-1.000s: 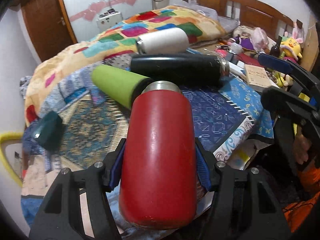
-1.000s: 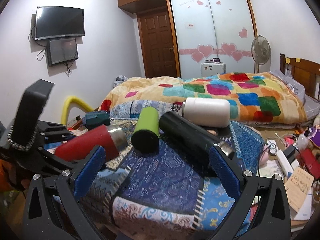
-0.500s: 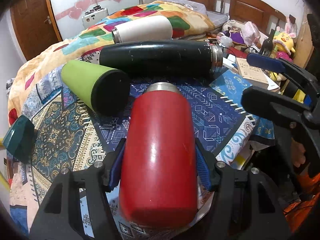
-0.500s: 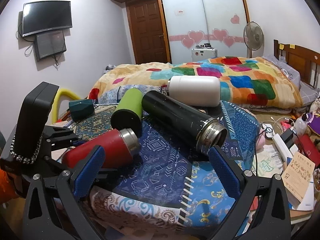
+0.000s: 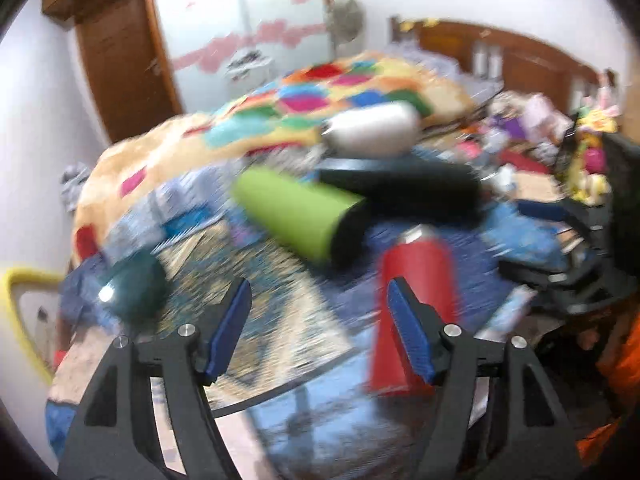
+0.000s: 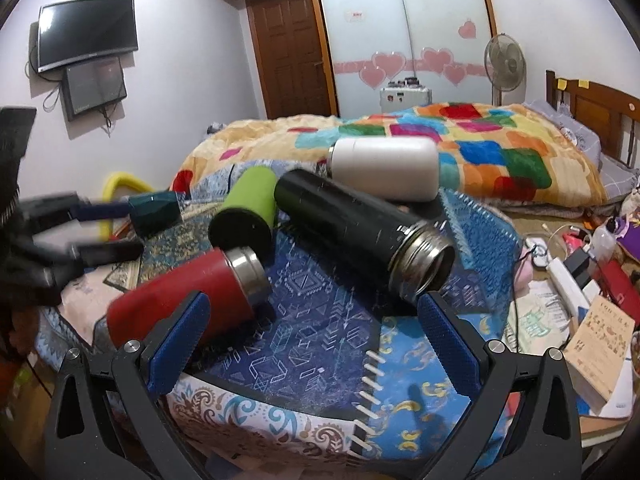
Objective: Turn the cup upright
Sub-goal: 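Grasp the lying red thermos around its body with the right tool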
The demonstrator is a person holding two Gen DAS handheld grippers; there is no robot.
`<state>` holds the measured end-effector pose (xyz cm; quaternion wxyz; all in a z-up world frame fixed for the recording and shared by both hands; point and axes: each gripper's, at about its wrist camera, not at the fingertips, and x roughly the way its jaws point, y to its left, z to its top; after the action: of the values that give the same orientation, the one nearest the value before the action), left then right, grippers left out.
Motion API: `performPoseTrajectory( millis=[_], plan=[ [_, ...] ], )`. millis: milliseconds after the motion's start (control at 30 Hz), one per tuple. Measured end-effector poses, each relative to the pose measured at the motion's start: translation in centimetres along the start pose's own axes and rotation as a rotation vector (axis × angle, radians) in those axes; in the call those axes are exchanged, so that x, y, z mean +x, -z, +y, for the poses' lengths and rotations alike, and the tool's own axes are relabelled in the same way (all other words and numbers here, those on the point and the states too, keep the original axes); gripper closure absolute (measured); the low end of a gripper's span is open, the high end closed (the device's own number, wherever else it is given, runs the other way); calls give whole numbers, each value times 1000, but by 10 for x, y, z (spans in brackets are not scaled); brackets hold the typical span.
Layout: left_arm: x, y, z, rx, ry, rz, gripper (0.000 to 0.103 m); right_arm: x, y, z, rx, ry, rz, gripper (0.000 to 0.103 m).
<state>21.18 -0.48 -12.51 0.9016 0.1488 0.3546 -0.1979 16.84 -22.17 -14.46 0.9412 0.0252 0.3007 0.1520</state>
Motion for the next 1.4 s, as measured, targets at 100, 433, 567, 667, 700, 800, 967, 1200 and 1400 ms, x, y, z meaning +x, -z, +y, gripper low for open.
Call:
performPoseTrajectory(
  millis=[100, 433, 567, 667, 700, 800, 967, 1200, 1400],
  plan=[
    [21, 16, 16, -21, -12, 83, 36, 13, 4, 7, -8, -22, 35, 0],
    [22, 38, 13, -15, 19, 74, 39, 28, 8, 27, -44, -34, 80, 0],
    [18, 43, 5, -25, 51, 68, 39, 22, 9, 24, -44, -31, 79, 0],
    [12, 47, -5, -23, 79, 57, 39, 18, 9, 23, -55, -17, 78, 0],
    [10, 46, -7, -25, 85, 56, 39, 17, 9, 22, -60, -12, 78, 0],
    [8, 48, -14, -26, 84, 44, 39, 14, 7, 21, -75, 9, 73, 0],
    [9, 51, -19, -51, 106, 42, 39, 11, -5, 18, -99, 12, 76, 0],
    [2, 51, -27, -58, 69, -8, 39, 22, -37, 35, -133, -67, 110, 0],
    [-8, 54, -17, -84, -16, -68, 39, 53, -47, 49, -155, -99, 238, 10]
  ],
)
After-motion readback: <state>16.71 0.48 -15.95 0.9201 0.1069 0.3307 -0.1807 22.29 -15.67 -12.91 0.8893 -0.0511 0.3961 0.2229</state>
